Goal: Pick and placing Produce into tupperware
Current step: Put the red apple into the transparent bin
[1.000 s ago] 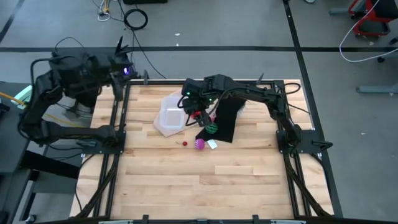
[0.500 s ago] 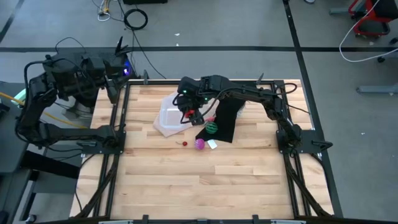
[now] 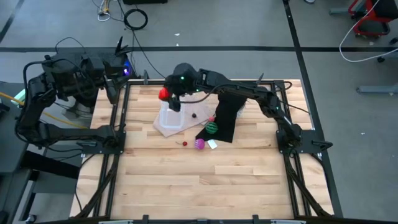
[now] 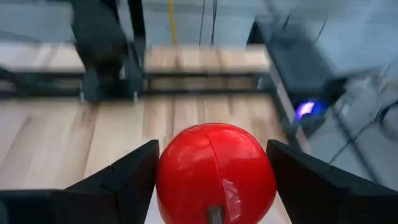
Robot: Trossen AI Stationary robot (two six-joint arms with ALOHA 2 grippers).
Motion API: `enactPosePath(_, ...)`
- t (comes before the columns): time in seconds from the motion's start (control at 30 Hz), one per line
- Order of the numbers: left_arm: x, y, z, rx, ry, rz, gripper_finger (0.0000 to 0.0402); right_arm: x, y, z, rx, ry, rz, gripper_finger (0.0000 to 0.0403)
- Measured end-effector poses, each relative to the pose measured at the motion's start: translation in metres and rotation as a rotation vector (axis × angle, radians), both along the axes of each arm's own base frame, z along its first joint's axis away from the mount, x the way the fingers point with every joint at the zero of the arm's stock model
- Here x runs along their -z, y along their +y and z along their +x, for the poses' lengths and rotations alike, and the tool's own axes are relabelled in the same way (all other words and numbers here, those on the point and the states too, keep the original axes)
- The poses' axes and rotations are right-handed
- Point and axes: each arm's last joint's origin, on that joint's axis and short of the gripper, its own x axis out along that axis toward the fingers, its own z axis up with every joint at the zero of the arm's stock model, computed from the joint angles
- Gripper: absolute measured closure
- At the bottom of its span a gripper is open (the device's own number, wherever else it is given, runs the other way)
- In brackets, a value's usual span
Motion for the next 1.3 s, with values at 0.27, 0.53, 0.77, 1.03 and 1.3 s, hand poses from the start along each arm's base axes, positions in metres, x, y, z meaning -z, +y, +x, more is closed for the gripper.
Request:
enactPosePath(0.27,0.0,0.0,0.0,0.001,0.003,-0.002,0.0211,0.055,-0.009,0.02,-0.005,0.102,0.09,0.0109)
enactPosePath(0.53,0.002,0.0,0.0,0.001,0.014,-0.008,0.0208,0.084,0.002,0.028,-0.026,0.203,0.108,0.0109)
enactPosePath(0.77,0.002,0.0,-0.001,0.0,0.023,-0.012,0.0213,0.097,0.011,0.03,-0.046,0.273,0.075,0.011)
enactPosePath(1.03,0.003,-0.001,-0.001,0.0,0.032,-0.016,0.0212,0.102,0.008,0.028,-0.046,0.311,0.054,0.011)
enactPosePath(1.3,0.004,-0.001,-0.001,0.001,0.036,-0.019,0.021,0.115,0.02,0.029,-0.091,0.377,0.085,0.011)
